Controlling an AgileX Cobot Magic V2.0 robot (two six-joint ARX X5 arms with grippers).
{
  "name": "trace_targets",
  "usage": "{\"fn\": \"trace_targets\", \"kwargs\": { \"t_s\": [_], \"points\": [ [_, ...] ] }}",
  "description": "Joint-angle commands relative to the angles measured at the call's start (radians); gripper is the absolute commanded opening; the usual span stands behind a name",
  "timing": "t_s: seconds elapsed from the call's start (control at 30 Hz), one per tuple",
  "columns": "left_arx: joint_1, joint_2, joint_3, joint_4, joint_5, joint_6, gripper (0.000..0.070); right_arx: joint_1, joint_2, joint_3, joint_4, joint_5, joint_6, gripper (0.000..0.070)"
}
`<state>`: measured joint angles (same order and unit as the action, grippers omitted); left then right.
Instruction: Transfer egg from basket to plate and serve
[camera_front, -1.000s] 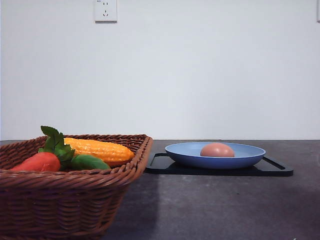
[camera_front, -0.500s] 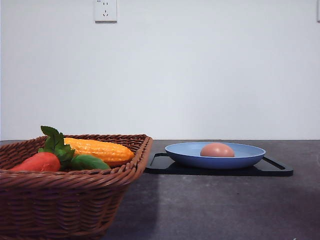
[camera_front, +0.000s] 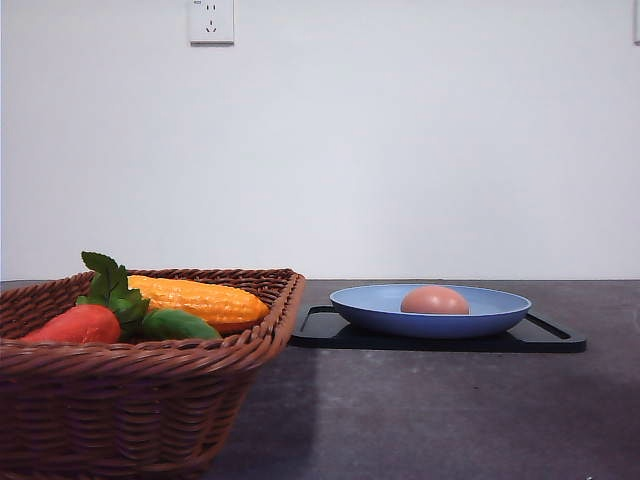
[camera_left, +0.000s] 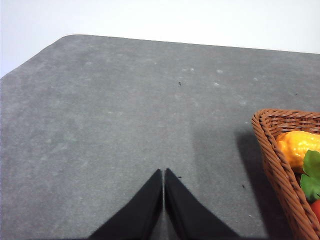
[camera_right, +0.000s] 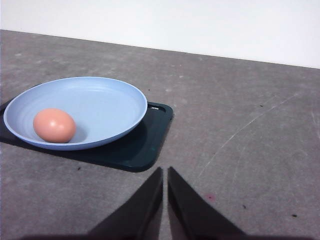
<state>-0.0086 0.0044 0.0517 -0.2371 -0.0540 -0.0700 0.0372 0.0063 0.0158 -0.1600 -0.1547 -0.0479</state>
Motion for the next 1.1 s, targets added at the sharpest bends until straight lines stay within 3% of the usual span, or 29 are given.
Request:
{"fn": "trace_targets", "kwargs": {
  "t_s": [0.0, 1.07],
  "points": [
    [0.001, -0.002, -0.023, -0.017, -0.001, -0.002, 0.0, -0.001, -0.003, -0.007, 0.002, 0.0, 0.01, 0.0],
    [0.001, -0.002, -0.023, -0.017, -0.001, -0.002, 0.0, -0.001, -0.003, -0.007, 0.002, 0.0, 0.01, 0.0]
  ]
}}
